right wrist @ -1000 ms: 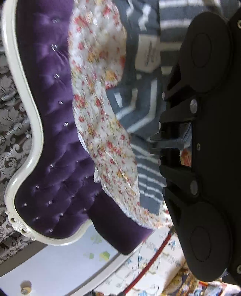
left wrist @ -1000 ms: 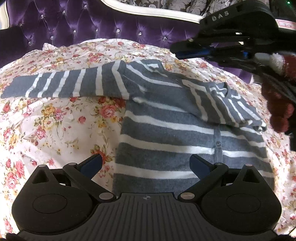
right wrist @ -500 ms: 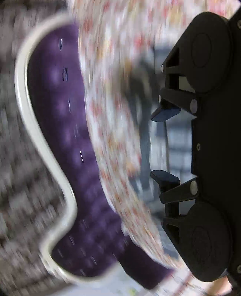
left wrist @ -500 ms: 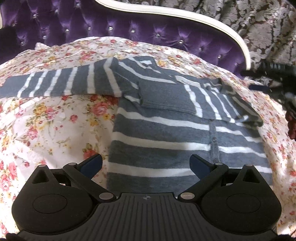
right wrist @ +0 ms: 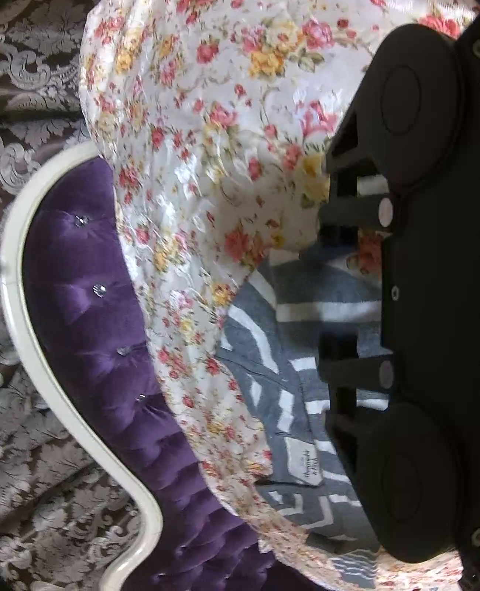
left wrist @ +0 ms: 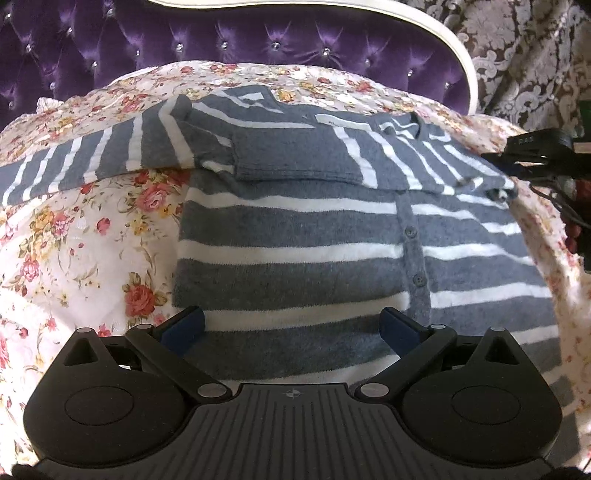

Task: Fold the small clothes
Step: 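Open the right tool and withdraw it from the folded sleeve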

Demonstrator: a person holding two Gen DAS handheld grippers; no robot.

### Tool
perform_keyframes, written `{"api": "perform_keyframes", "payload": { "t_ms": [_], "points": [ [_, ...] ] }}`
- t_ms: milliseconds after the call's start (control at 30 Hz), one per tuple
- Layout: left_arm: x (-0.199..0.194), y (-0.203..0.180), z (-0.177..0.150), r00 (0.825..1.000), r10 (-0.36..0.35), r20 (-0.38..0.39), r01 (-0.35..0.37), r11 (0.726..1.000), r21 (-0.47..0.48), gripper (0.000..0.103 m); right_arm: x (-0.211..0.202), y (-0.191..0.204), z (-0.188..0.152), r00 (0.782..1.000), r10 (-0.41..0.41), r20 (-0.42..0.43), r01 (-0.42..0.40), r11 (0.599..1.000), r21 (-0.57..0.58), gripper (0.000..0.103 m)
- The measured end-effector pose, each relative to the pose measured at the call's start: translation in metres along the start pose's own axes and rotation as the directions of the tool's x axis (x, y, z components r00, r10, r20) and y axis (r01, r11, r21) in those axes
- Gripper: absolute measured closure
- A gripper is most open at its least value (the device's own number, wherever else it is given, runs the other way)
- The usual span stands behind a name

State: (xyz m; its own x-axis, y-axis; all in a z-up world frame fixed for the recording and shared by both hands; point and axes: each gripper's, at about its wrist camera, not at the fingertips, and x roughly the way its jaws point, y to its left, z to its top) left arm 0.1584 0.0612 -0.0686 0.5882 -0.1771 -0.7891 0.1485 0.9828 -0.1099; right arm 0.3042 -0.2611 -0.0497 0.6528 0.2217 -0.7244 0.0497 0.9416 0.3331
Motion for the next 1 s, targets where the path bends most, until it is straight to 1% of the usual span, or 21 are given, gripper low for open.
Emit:
{"api": "perform_keyframes", "payload": {
  "t_ms": [33, 67, 100, 167, 233, 300, 333, 367, 467, 533, 600, 667, 733, 800, 833, 867, 900, 933, 967, 1000],
  "points": [
    [0.000, 0.000, 0.000, 1.000, 0.001, 0.000, -0.001, 1.000, 0.003, 0.001, 0.002, 0.002, -0.002, 1.000, -0.012, -0.008, 0.011, 1.000, -0.014, 0.093],
    [0.000, 0.000, 0.000, 1.000, 0.001, -0.001, -0.001, 1.000, 0.004, 0.001, 0.001, 0.005, -0.004, 1.000, -0.028, -0.008, 0.027, 0.999, -0.047, 0.095],
    [0.000, 0.000, 0.000, 1.000, 0.000, -0.001, 0.000, 1.000, 0.004, 0.001, 0.000, 0.010, -0.003, 0.998, -0.060, 0.005, 0.060, 0.993, -0.099, 0.095],
    [0.001, 0.001, 0.000, 1.000, 0.000, -0.001, 0.000, 1.000, 0.002, 0.001, -0.007, 0.016, 0.002, 0.986, -0.149, 0.074, 0.161, 0.970, -0.182, 0.098],
    [0.002, 0.002, 0.001, 1.000, 0.003, -0.003, -0.003, 1.000, 0.001, 0.001, -0.009, 0.008, 0.007, 0.982, -0.170, 0.077, 0.181, 0.969, -0.170, 0.099],
    [0.003, 0.002, 0.002, 1.000, 0.006, -0.004, -0.006, 1.000, 0.000, 0.001, -0.014, 0.005, 0.005, 0.984, -0.156, 0.082, 0.169, 0.968, -0.188, 0.097],
    [0.003, 0.003, 0.002, 1.000, 0.006, -0.004, -0.006, 1.000, -0.001, 0.001, -0.020, 0.005, 0.001, 0.987, -0.132, 0.089, 0.147, 0.969, -0.200, 0.088],
    [0.003, 0.003, 0.002, 1.000, 0.006, -0.004, -0.006, 1.000, -0.001, 0.001, -0.025, 0.006, -0.004, 0.989, -0.115, 0.090, 0.132, 0.970, -0.206, 0.086],
    [0.002, 0.002, 0.002, 1.000, 0.009, -0.004, -0.009, 1.000, 0.004, 0.001, -0.042, 0.013, -0.021, 0.994, -0.050, 0.096, 0.071, 0.971, -0.229, 0.086],
    [0.003, 0.001, 0.001, 1.000, 0.015, -0.003, -0.015, 1.000, 0.011, 0.001, -0.049, 0.022, -0.034, 0.994, -0.027, 0.110, 0.055, 0.962, -0.266, 0.086],
    [0.003, 0.000, 0.000, 1.000, 0.022, -0.002, -0.022, 1.000, 0.021, 0.001, -0.046, 0.030, -0.047, 0.996, -0.028, 0.081, 0.052, 0.947, -0.317, 0.086],
    [0.004, -0.002, -0.001, 0.999, 0.032, -0.002, -0.032, 0.999, 0.034, 0.001, -0.039, 0.038, -0.062, 0.997, -0.059, 0.047, 0.072, 0.927, -0.369, 0.084],
    [0.005, -0.003, -0.002, 0.999, 0.041, 0.000, -0.041, 0.998, 0.046, 0.001, -0.040, 0.041, -0.073, 0.994, -0.078, 0.072, 0.100, 0.911, -0.399, 0.084],
    [0.006, -0.004, -0.004, 0.999, 0.050, 0.000, -0.050, 0.997, 0.060, 0.001, -0.045, 0.039, -0.077, 0.994, -0.082, 0.072, 0.104, 0.919, -0.380, 0.082],
    [0.006, -0.005, -0.004, 0.999, 0.054, 0.002, -0.054, 0.996, 0.065, 0.001, -0.048, 0.037, -0.077, 0.994, -0.078, 0.075, 0.099, 0.930, -0.354, 0.075],
    [0.006, -0.005, -0.004, 0.999, 0.055, 0.003, -0.055, 0.996, 0.064, 0.001, -0.053, 0.036, -0.079, 0.994, -0.072, 0.088, 0.097, 0.940, -0.328, 0.059],
    [0.006, -0.005, -0.005, 0.999, 0.054, 0.003, -0.054, 0.997, 0.062, 0.001, -0.060, 0.035, -0.079, 0.992, -0.060, 0.109, 0.091, 0.948, -0.303, 0.051],
    [0.006, -0.004, -0.005, 0.999, 0.052, 0.002, -0.052, 0.997, 0.059, 0.001, -0.068, 0.035, -0.080, 0.989, -0.045, 0.142, 0.084, 0.955, -0.285, 0.039],
    [0.006, -0.004, -0.005, 0.999, 0.052, 0.003, -0.052, 0.997, 0.058, 0.001, -0.075, 0.037, -0.080, 0.985, -0.029, 0.172, 0.077, 0.958, -0.278, 0.032],
    [0.006, -0.004, -0.006, 0.999, 0.053, 0.005, -0.053, 0.997, 0.059, 0.000, -0.082, 0.040, -0.081, 0.978, -0.010, 0.207, 0.068, 0.959, -0.275, 0.030]
  ]
}}
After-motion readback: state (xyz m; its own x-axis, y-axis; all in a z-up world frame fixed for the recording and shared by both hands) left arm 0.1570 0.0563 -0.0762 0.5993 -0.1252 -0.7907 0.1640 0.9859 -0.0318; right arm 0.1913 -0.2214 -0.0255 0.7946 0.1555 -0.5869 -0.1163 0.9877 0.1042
